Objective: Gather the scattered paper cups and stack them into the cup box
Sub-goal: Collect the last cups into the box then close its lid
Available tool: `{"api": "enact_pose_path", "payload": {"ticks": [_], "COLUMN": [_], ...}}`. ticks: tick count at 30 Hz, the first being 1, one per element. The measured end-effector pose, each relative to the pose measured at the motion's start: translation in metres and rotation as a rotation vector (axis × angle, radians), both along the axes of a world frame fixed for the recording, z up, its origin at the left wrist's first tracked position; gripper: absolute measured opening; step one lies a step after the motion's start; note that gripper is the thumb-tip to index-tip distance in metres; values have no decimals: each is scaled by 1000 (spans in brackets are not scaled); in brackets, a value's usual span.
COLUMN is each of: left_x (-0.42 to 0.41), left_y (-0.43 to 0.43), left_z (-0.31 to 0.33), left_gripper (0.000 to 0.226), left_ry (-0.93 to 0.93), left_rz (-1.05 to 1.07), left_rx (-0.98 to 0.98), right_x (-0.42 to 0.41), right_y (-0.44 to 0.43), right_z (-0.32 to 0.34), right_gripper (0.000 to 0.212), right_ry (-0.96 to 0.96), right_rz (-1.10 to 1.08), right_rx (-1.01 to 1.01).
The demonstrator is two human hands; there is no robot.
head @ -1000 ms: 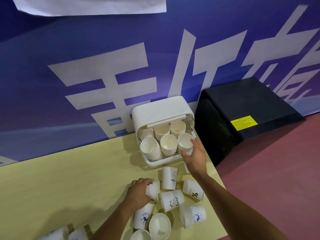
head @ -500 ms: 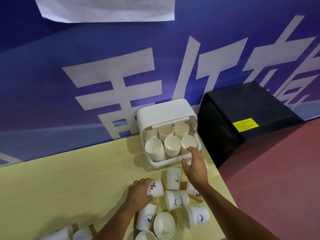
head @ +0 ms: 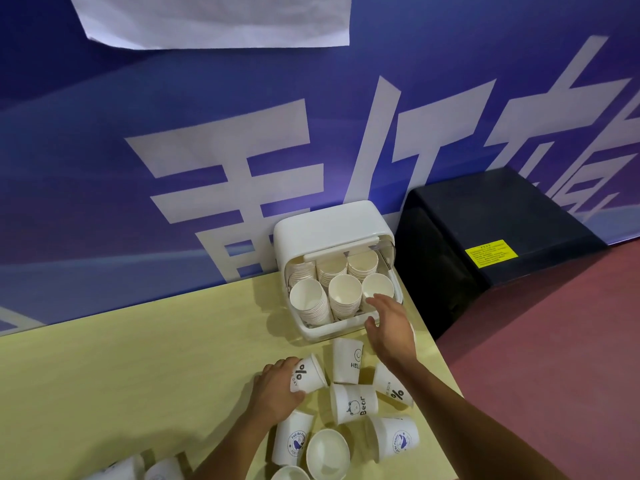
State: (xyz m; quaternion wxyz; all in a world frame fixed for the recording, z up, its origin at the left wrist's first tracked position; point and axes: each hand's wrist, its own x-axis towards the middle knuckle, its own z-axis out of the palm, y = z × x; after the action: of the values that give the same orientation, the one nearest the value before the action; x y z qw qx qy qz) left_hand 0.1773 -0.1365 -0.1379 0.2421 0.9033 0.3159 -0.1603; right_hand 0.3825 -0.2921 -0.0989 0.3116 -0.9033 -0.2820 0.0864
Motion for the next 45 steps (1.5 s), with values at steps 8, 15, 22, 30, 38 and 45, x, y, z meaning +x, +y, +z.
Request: {"api": "enact_pose_path", "payload": {"ticks": [8, 15, 22, 30, 38, 45], "left_x": [-8, -5, 3, 5, -8, -17], "left_y": [8, 8, 7, 9, 21, 23], "left_z": [5, 8, 9, 15, 15, 14], "left_gripper": [67, 68, 68, 68, 67, 64], "left_ry": [-21, -26, -58, -163, -238, -262], "left_rz": [43, 22, 45, 147, 229, 249], "left_rx": [-14, -13, -32, -119, -176, -191], "right_x": [15, 20, 31, 20, 5, 9], "right_y": [9, 12, 9, 17, 48, 55], "right_z": [-4, -4, -4, 8, 7, 5], "right_gripper": [36, 32, 34, 31, 71, 71], "right_ry": [-62, -102, -147, -149, -8, -96], "right_rz": [7, -18, 16, 32, 27, 11], "right_rx": [-88, -111, -193, -41, 30, -37]}}
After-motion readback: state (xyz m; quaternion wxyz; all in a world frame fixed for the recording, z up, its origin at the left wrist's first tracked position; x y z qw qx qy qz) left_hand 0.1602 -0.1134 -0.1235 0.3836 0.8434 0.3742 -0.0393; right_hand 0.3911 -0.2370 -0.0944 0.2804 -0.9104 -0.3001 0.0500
